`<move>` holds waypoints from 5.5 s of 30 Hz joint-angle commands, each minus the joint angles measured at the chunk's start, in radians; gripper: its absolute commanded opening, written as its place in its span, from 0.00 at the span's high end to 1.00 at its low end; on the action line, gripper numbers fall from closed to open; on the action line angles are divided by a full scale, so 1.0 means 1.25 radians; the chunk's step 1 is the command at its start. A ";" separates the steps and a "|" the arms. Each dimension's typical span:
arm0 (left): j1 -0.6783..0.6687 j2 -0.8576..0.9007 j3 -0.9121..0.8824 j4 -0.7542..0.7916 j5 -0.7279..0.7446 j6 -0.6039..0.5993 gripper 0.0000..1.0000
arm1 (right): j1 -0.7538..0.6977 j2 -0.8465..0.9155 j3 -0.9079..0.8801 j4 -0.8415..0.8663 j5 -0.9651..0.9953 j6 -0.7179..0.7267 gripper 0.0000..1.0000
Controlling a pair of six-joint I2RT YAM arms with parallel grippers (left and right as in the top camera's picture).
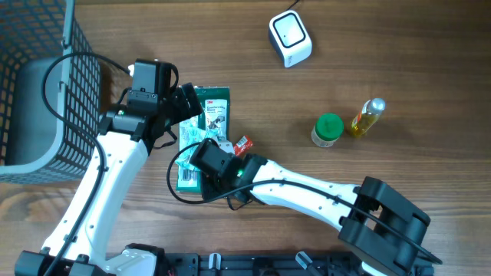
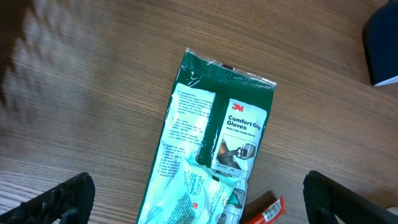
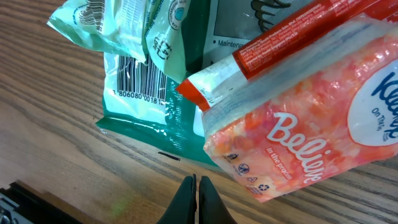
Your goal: Scan the item barcode
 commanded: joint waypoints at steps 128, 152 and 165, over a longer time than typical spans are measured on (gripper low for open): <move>0.002 -0.001 0.001 0.002 -0.008 0.007 0.00 | -0.074 -0.043 -0.012 -0.011 0.070 -0.164 0.96; 0.002 -0.001 0.001 0.002 -0.008 0.006 0.00 | -0.074 -0.043 -0.090 0.077 0.121 -0.131 0.94; 0.002 -0.001 0.001 0.002 -0.008 0.007 0.00 | -0.074 -0.043 -0.127 0.138 0.139 -0.131 0.95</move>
